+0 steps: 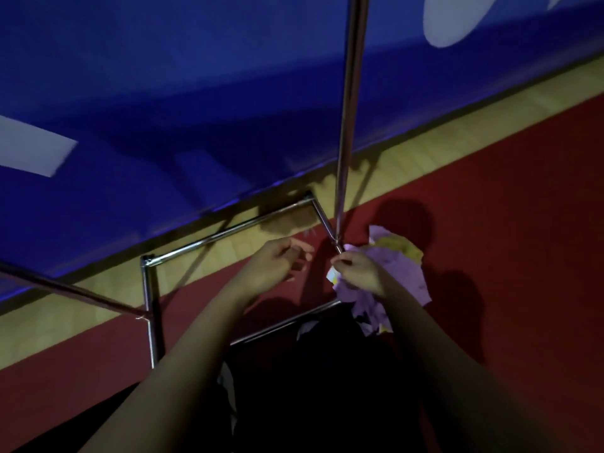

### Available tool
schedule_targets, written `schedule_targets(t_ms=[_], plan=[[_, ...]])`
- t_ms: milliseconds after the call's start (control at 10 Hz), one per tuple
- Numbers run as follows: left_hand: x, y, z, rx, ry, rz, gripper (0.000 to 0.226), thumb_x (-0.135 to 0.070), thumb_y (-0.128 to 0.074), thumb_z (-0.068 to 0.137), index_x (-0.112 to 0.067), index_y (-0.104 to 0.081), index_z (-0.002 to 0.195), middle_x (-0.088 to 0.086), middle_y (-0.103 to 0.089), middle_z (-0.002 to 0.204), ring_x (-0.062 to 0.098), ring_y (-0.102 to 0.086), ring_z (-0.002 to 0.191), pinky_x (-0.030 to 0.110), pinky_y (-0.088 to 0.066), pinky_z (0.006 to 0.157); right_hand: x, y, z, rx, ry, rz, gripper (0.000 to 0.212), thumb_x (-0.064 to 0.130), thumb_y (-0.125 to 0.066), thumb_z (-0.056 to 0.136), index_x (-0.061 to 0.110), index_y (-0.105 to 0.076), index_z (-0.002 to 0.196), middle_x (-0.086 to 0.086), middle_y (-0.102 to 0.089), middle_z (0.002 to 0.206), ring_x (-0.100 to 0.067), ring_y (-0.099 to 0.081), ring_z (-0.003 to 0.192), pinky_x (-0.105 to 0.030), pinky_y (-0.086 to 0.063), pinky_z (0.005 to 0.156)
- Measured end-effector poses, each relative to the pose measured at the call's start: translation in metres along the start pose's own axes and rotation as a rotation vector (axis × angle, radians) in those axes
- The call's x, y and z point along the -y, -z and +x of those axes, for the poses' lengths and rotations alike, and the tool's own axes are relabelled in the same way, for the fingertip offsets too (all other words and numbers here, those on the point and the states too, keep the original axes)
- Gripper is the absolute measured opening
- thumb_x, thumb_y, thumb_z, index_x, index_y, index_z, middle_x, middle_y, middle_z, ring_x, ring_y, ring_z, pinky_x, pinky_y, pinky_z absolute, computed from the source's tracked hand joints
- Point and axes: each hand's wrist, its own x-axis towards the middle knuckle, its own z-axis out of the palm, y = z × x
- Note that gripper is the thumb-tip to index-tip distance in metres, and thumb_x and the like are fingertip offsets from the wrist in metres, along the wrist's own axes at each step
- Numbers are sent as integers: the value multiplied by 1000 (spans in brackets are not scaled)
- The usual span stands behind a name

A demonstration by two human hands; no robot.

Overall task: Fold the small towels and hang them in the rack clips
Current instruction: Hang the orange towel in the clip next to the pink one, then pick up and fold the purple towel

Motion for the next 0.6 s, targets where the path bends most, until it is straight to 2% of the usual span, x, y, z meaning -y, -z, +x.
schedule_targets(t_ms=[100, 200, 300, 400, 500, 600], plan=[[17, -14, 25, 67, 64, 17, 28, -15, -37, 113, -19, -65, 113, -4, -69, 103, 13, -62, 89, 27, -47, 78, -37, -3, 24, -24, -68, -89, 16, 17, -60, 98, 16, -72, 108, -4, -65, 100, -19, -61, 94, -30, -48, 88], [27, -24, 46, 99, 88, 42, 29, -15, -39, 112, -24, -66, 105, -6, -70, 102, 9, -64, 87, 25, -49, 75, -63, -7, 34, -56, -232, -177, 29, 29, -57, 99, 19, -67, 125, -11, -57, 134, -22, -56, 125, -28, -38, 105], [35, -34, 63, 125, 104, 51, 30, -15, -41, 112, -26, -66, 102, 1, -72, 110, 13, -65, 95, 27, -51, 76, -98, -5, 62, -87, -325, -438, 69, 36, -21, 104, 18, -83, 80, -13, -73, 91, -35, -74, 77, -24, -37, 28], [42, -47, 76, 158, 108, 40, 28, -14, -43, 111, -21, -69, 107, 19, -72, 114, 24, -62, 95, 39, -49, 80, -142, -14, 68, -136, -136, -729, 36, 10, -45, 87, -12, -73, 97, -29, -69, 98, -48, -71, 83, -75, -50, 74], [47, -55, 82, 188, 99, 59, 29, -10, -40, 111, -8, -68, 120, 16, -70, 110, 17, -60, 90, 31, -51, 75, -157, -8, 85, -176, -138, -537, 58, 28, -26, 95, 6, -79, 93, -15, -72, 94, -33, -74, 80, -64, -57, 67], [47, -58, 82, 200, 82, 78, 30, -7, -38, 112, -1, -65, 124, 12, -68, 106, 11, -59, 84, 15, -50, 65, -196, -12, 101, -301, 232, -711, 48, 10, -34, 84, 9, -70, 52, -10, -57, 47, -33, -66, 50, -75, -46, 56]])
